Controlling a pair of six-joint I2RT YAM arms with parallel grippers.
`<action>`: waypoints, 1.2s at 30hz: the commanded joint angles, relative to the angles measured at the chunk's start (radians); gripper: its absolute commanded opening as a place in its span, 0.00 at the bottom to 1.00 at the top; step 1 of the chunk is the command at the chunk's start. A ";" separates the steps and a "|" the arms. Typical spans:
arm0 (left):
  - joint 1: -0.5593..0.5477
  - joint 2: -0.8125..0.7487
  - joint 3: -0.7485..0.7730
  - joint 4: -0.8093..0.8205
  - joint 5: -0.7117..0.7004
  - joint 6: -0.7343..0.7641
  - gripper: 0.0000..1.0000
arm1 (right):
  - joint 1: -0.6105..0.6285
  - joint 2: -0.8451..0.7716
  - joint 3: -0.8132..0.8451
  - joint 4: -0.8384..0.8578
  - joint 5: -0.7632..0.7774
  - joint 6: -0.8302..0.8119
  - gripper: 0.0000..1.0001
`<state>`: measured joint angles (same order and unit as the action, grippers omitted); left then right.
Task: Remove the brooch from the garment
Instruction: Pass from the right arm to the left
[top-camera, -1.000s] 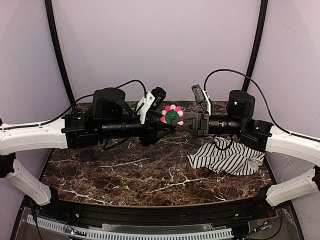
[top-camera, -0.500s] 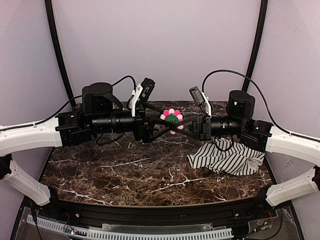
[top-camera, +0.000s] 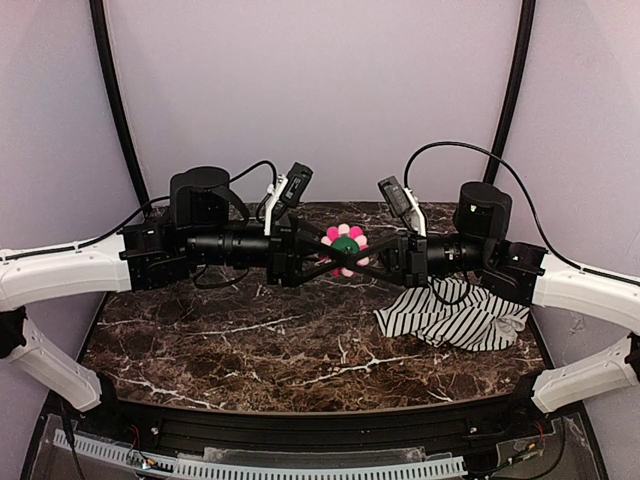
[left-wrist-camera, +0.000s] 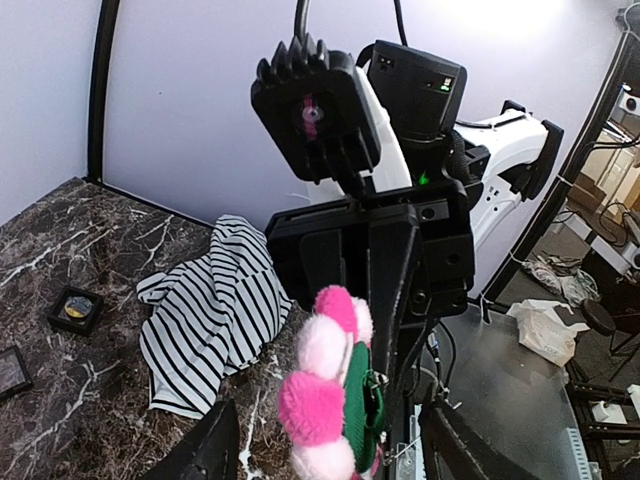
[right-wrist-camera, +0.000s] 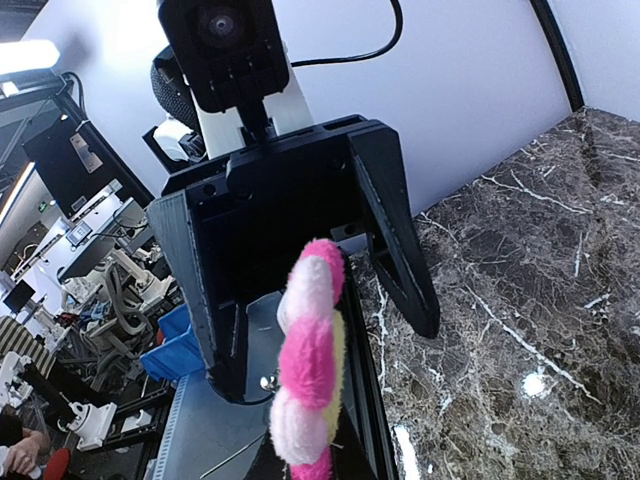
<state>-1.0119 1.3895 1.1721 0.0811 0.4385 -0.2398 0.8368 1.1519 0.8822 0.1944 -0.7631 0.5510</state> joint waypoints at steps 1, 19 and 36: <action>0.002 0.015 0.019 -0.024 0.035 -0.007 0.61 | -0.005 -0.001 0.012 0.011 -0.010 -0.027 0.00; 0.002 0.005 0.001 0.020 0.044 -0.015 0.26 | -0.005 -0.005 0.006 -0.004 -0.025 -0.042 0.00; 0.047 0.035 0.035 -0.037 0.044 -0.090 0.01 | -0.006 -0.048 0.014 -0.067 0.137 -0.088 0.42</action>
<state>-1.0050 1.4128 1.1736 0.0868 0.5175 -0.2855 0.8307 1.1427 0.8841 0.1497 -0.7483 0.4824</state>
